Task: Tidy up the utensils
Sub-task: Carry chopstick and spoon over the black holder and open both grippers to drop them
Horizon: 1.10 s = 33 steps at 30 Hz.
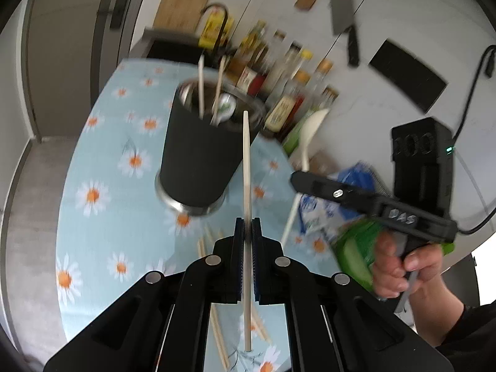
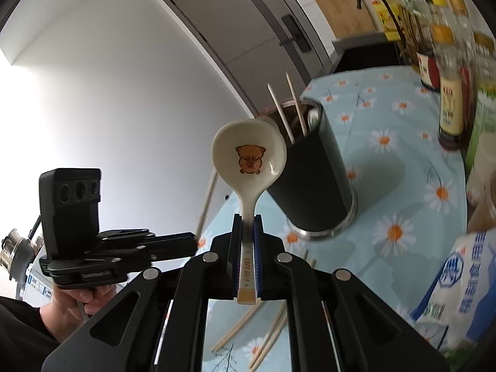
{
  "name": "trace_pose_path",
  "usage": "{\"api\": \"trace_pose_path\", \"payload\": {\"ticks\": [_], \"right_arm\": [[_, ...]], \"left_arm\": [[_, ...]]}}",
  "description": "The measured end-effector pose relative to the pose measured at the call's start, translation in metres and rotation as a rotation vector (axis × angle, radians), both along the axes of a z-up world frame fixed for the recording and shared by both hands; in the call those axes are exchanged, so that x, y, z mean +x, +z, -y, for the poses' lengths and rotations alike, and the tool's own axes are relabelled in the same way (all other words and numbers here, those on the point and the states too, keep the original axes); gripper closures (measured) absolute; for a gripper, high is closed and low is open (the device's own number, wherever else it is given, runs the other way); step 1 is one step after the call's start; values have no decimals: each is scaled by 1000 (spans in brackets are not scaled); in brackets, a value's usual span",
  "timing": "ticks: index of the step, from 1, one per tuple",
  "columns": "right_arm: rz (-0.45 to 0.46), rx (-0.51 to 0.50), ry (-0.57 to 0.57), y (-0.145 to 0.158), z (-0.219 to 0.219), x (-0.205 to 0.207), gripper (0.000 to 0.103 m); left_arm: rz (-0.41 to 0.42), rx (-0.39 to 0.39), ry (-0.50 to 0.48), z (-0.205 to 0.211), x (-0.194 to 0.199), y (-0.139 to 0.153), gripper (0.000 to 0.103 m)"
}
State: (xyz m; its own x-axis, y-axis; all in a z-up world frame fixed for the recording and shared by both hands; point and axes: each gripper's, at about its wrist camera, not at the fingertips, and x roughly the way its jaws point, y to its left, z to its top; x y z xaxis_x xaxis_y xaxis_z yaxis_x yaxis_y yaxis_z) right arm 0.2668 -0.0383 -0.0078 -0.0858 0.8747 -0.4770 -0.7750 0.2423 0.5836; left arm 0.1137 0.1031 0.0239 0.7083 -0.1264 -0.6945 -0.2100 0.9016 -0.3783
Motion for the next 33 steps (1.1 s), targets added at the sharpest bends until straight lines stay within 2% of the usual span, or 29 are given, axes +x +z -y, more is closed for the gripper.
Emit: {"api": "trace_pose_path", "payload": {"ticks": [7,11,18,28,33], "right_arm": [[40,61,-65,27,-12,15,95],[60,94,-117,39,-21,25,95],[101,135,-182,60,-31,40,95],[138,144,-259,66,-43,58,95],[135,136,-280,60,-50,66,95]], "left_arm": [[173,32,36,-16,10,31,99],[247,44,57,-28,22,41,99],[368,111,89,-49,42,60,99],[519,133,117,-60,63,81,99],[574,153,154,-63,70,76,99]]}}
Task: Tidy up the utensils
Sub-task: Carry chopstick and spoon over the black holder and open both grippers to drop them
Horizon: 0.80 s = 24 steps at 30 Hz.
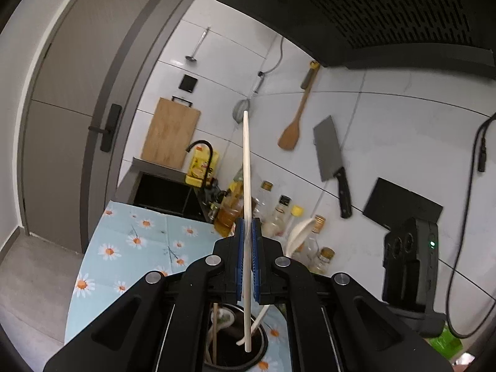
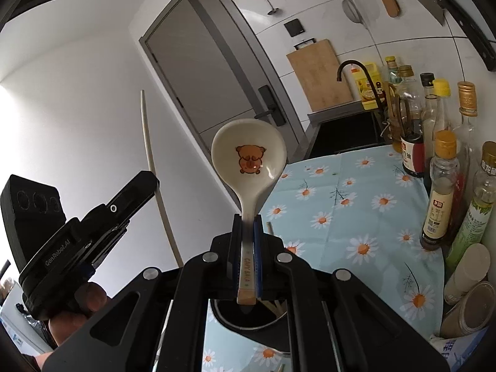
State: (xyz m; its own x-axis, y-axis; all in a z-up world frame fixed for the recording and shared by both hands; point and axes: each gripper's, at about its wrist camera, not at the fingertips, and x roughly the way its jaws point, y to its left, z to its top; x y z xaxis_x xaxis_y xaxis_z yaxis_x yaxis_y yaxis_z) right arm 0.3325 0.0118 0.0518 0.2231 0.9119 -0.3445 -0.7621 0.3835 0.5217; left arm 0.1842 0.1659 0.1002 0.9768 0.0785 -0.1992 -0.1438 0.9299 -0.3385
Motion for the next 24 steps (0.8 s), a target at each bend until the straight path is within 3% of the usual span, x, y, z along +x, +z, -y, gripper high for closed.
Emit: {"api": "trace_pose_path", "payload": {"ticks": [8,15,19,24], "right_arm": [[-28,-21,-8,-13,-5,4,95],[-51,-65,1,-25,-11,2,94],[-66,-71,-8,-27,-8,1,83],[-70,-57,-8,-23,-1,0,83]], "left_arm": [[9,14,10,-3,11,-26,99],[-54,-11,26,-5,15,-53,99],[-71,-31,34,-6,13,-56,99],[-88,-41,52,-8,6,-57,99]]}}
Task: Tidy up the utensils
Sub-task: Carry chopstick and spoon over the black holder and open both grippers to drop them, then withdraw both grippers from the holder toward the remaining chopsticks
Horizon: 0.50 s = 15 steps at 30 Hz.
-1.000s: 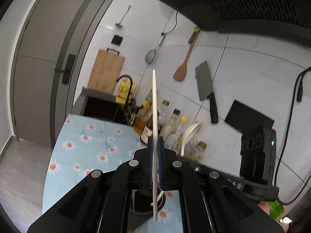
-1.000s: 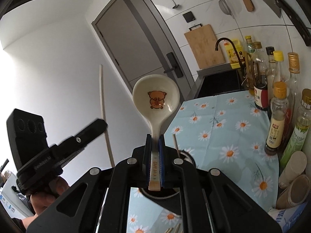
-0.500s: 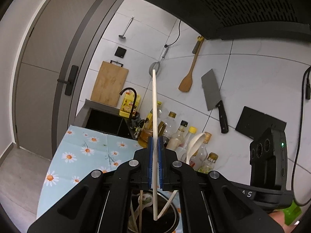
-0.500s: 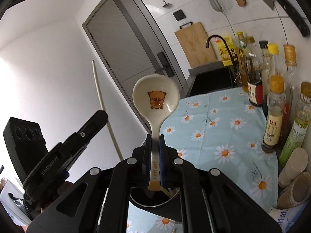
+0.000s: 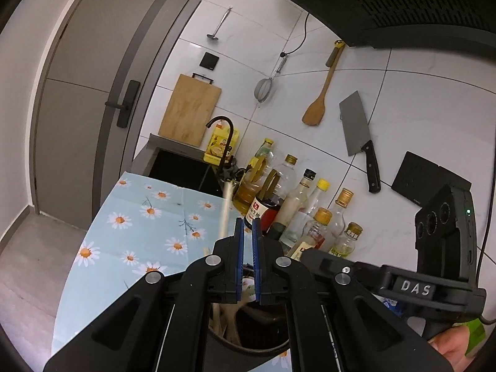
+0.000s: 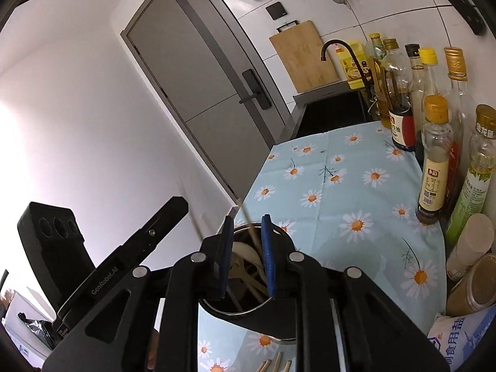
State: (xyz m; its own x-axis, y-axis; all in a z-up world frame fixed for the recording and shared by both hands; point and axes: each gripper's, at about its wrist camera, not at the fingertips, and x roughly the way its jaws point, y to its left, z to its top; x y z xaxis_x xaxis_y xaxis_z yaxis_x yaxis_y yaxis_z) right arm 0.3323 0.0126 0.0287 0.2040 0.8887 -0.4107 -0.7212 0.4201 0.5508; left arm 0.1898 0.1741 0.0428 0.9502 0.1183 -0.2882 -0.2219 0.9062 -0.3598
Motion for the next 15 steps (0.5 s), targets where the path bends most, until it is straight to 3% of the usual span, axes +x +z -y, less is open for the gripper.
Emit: {"api": "trace_pose_path", "payload": {"ticks": [10,15], "right_arm": [[-5,16,4,7,13,-12,83],[-21,29,14,9,22,-19,81]], "left_arm": [[0,-5,14,4,-18,7,99],[6,48,30,17,-32,20,98]]}}
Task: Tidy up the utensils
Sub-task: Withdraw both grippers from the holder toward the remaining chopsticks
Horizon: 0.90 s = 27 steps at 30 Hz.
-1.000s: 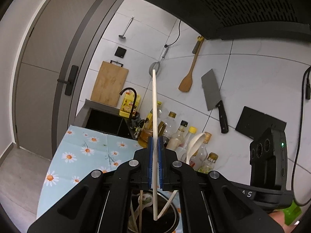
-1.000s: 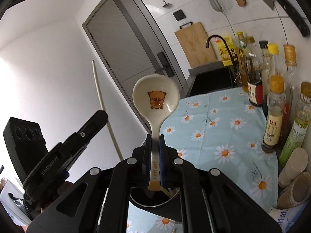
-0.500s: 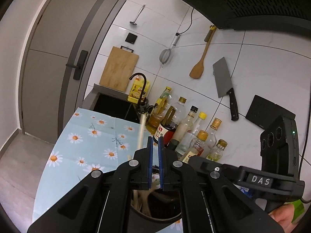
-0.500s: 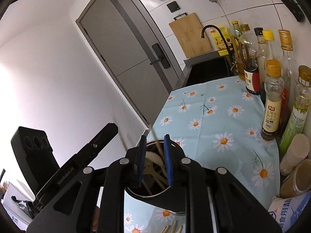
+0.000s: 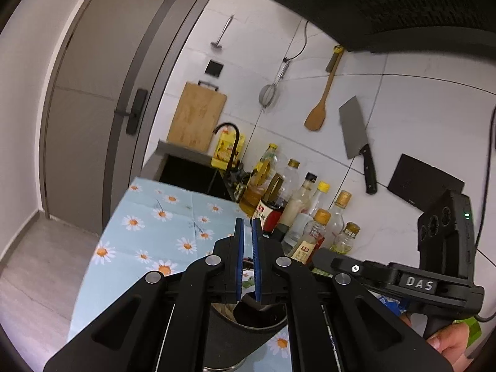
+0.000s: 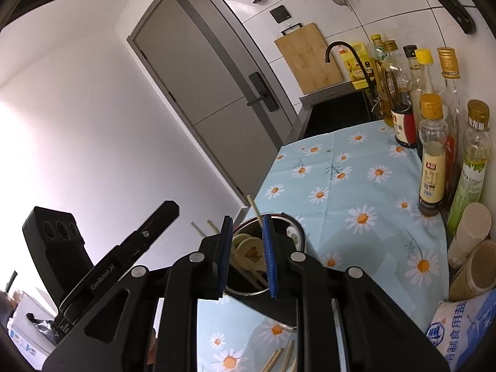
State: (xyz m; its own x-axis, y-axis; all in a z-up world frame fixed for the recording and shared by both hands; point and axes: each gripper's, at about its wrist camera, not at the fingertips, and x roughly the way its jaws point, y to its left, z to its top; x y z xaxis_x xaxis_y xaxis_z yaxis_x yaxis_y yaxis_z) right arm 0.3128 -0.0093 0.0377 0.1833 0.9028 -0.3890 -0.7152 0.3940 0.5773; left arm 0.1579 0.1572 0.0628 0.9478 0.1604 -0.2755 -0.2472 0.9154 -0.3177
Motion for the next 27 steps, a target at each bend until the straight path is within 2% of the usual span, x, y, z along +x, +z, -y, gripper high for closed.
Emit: {"api": "trace_pose_path", "payload": {"ticks": [6,10,12,13,15,22,27], "right_arm": [[-1,3,3,7,14,-12,79],[11,-21,-27,7,25,-21,69],[11,-40,-27,4,32,-26,69],[6,-49,-26,2,34,-27,69],[-10,-73,-28,-5,39,-29,69],[-78,-165,-4,-35,47,-42,69],[-130,-239,14,-57,47,-49,68]], "left_arm": [[-6,40,-11,18,-15,11,98],[-29,73,-14,30,-23,12,98],[-43,91,-17,37,-29,12,98],[-49,94,-17,40,-32,11,93],[-72,93,-16,44,-40,7,84],[-162,77,-24,53,-60,-12,84],[-263,32,-17,54,-69,-35,84]]}}
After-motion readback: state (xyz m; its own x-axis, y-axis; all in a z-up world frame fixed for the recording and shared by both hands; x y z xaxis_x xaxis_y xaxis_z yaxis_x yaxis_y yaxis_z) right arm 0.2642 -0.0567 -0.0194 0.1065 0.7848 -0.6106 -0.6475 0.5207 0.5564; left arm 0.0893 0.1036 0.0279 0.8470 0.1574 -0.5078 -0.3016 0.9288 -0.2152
